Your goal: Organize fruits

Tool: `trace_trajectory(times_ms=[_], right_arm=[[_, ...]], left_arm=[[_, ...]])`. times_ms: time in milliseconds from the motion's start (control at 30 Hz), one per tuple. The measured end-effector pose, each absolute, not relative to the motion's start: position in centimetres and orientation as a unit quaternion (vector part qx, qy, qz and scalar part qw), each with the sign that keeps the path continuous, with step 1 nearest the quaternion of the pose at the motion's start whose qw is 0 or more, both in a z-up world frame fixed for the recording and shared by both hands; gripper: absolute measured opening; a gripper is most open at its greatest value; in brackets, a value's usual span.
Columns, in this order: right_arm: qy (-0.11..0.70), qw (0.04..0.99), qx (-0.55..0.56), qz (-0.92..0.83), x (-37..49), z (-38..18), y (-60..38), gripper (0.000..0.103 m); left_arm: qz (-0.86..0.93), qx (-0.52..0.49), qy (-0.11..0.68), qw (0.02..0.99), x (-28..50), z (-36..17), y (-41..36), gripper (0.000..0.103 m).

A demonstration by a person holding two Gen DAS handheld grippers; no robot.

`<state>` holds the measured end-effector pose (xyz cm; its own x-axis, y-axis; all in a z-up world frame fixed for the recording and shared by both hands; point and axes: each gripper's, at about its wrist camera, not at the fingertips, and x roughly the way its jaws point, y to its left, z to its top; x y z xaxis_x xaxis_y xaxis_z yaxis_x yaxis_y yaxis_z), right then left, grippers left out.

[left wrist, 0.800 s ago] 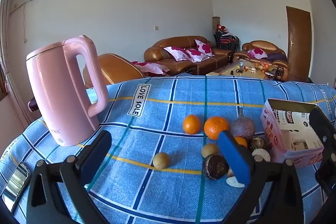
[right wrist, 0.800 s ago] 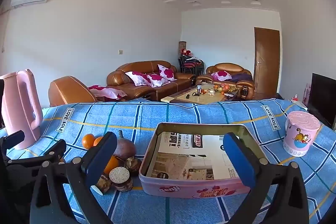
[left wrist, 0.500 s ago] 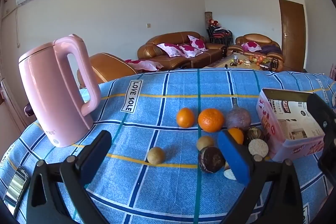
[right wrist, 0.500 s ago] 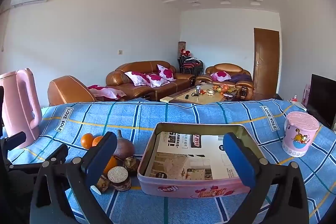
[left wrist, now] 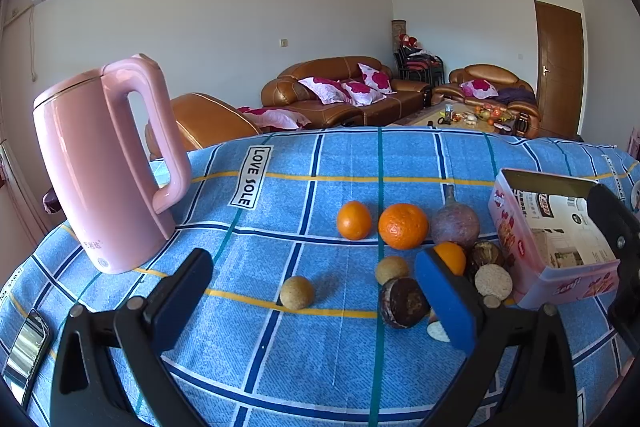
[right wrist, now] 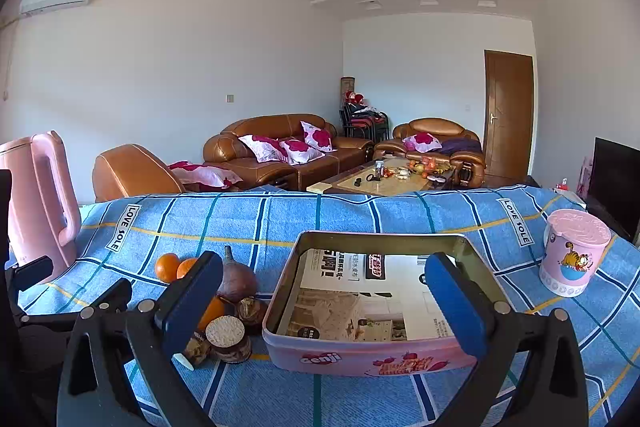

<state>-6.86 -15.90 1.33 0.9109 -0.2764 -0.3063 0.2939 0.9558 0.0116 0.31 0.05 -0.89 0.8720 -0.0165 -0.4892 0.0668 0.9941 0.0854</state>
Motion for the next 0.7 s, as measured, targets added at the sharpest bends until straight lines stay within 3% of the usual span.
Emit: trace_trajectory(times_ms=[700], right_arm=[[0.153, 0.977, 0.030, -0.145, -6.86, 1.25, -16.04, 0.102]], left_arm=[[-0.020, 0.045, 0.255, 0.966, 0.49, -0.95, 0.28, 0.103]])
